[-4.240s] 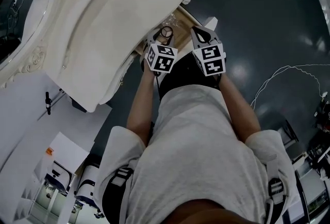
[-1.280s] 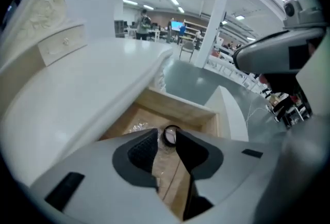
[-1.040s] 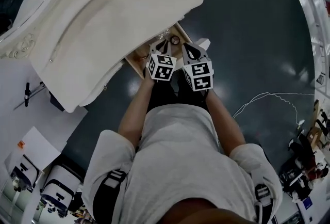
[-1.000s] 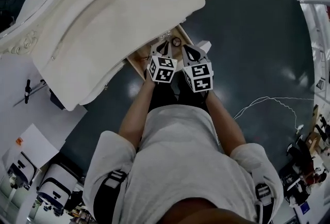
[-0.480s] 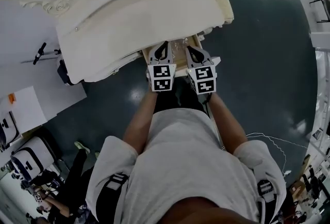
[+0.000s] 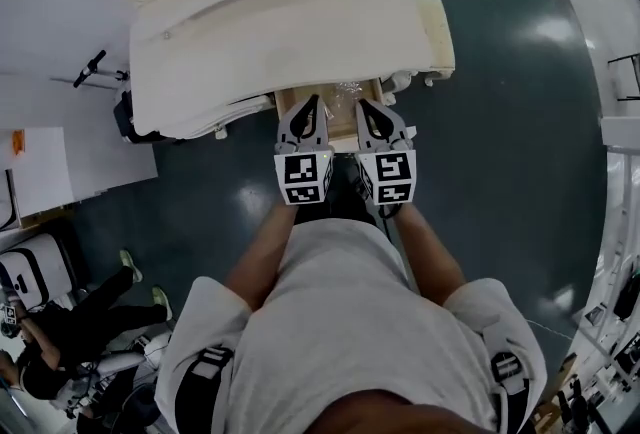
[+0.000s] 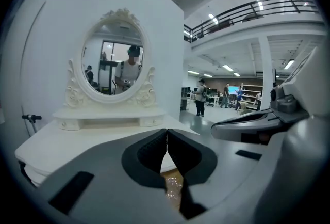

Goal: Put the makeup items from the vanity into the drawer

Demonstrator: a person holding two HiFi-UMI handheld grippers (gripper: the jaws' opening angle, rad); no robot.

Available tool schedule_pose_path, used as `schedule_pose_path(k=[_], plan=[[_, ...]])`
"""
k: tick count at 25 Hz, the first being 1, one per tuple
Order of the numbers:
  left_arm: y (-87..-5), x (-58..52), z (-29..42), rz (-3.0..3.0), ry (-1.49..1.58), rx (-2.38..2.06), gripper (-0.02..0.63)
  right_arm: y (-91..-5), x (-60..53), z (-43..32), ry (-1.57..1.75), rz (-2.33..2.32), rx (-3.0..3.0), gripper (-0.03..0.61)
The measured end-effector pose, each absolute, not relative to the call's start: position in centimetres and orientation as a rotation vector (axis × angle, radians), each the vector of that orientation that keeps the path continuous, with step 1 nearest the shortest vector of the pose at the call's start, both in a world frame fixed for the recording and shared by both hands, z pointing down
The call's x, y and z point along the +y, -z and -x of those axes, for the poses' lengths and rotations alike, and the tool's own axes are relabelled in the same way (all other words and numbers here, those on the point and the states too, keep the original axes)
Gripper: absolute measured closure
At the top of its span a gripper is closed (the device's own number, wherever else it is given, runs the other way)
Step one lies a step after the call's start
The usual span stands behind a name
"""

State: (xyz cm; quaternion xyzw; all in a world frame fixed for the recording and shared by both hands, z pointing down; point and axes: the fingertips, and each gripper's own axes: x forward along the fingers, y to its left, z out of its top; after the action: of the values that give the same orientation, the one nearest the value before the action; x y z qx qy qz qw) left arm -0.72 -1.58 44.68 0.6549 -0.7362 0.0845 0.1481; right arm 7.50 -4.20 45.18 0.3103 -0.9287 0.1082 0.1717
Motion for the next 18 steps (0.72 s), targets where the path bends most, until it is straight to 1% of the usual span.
schedule_pose_path(k=[7, 12, 18], plan=[[-41.5, 0.0, -0.4, -1.84, -0.085, -2.178, 0.604, -41.2, -2.7, -9.3, -0.239, -0.901, -2.766, 0.565], [-39.0, 0.0, -2.1, -1.907, -0.069, -2.207, 0.604, -38.5, -1.9, -10.9, -0.136, -0.929, -2.795, 0.565], [-39.2, 0.7, -3.6, -1.932, -0.112, -2.196, 0.604, -37.5, -1.4, -12.4, -0.101, -0.977, -2.786, 0.565]])
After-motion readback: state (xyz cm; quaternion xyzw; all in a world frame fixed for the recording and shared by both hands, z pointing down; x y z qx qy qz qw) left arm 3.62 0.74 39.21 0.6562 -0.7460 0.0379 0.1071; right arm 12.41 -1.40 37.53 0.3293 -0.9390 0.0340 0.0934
